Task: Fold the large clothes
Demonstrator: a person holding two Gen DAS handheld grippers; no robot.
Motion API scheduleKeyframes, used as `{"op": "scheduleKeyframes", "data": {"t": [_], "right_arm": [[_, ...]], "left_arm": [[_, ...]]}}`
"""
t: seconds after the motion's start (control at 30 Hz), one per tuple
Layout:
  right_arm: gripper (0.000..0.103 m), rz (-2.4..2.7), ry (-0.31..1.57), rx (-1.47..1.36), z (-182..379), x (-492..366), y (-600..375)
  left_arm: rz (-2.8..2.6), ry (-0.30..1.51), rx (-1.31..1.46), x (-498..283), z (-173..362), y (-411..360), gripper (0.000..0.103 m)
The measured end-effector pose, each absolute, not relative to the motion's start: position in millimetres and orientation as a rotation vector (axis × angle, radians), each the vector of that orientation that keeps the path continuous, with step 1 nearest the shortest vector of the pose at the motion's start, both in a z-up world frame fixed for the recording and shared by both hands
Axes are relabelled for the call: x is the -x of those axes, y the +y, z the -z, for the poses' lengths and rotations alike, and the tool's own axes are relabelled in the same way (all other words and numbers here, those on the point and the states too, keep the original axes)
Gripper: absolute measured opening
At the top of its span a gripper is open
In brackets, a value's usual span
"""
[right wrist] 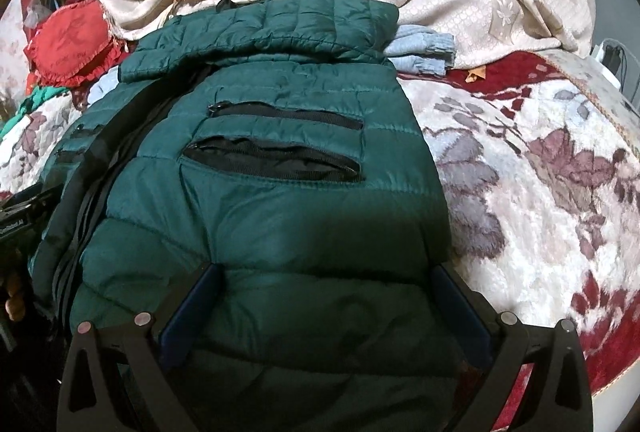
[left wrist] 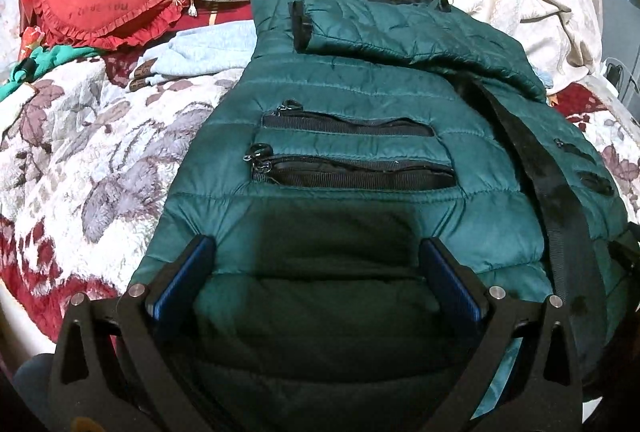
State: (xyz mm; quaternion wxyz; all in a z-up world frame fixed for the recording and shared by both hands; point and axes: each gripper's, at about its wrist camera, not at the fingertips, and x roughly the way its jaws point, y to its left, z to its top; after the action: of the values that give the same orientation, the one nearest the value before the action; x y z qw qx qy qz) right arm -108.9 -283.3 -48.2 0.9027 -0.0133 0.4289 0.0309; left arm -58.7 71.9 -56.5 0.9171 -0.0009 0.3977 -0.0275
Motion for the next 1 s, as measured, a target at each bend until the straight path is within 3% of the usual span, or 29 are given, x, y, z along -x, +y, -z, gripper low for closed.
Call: {"op": "scheduleKeyframes", "data": {"t": [0.83, 1.0], "right_arm": [[0.103, -0.061, 0.862, 0.028, 45.8, 108.7, -283.1], [0.103, -0.027, 0.729, -0.027, 16.6, 126.5, -302.1]], "left_arm": [[0.046, 0.799, -0.004, 62.0, 56.3, 69.7, 0.103], [0.039, 0.780, 0.011, 69.0, 35.6, 82.3, 0.103]]}}
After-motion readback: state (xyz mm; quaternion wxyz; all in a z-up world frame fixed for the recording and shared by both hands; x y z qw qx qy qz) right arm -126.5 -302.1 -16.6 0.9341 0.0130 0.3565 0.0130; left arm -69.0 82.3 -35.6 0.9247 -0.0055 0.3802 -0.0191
